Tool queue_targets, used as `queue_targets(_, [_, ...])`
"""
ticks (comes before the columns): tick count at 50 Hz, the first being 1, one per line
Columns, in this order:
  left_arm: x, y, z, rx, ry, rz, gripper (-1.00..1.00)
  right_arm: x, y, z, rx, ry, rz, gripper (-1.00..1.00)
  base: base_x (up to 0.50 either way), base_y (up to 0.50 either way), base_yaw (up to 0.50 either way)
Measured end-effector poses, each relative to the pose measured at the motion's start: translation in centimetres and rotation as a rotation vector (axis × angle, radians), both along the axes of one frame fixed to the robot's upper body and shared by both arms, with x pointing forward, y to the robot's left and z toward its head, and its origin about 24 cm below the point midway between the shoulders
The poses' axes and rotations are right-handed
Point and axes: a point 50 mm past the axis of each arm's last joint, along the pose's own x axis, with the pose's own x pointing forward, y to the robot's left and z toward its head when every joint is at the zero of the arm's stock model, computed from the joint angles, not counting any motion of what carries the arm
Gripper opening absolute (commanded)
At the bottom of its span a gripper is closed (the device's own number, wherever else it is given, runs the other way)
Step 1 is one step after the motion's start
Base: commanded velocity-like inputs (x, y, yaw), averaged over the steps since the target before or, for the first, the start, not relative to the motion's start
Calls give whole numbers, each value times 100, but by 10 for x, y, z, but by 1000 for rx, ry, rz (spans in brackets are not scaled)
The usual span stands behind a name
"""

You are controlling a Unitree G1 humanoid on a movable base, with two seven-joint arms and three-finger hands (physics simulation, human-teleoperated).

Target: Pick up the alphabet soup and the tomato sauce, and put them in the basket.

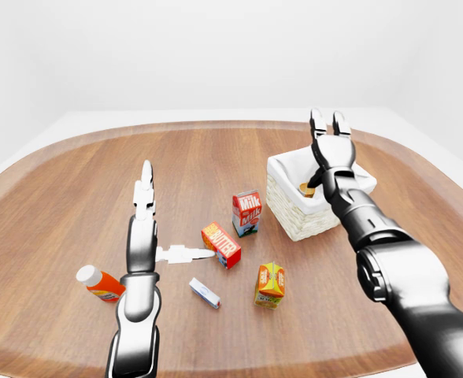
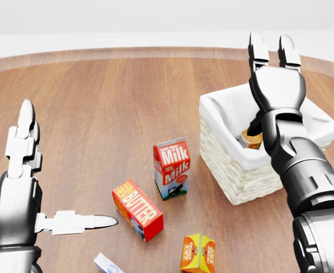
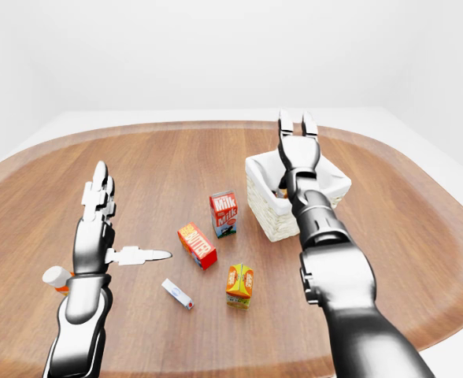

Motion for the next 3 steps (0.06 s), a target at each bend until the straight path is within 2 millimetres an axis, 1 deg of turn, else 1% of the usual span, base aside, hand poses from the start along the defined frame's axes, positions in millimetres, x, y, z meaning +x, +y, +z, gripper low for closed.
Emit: queue_targets(3, [0,0,0,0,0,0,100,1,-1,4,-1,-10,-1,100,0,0,0])
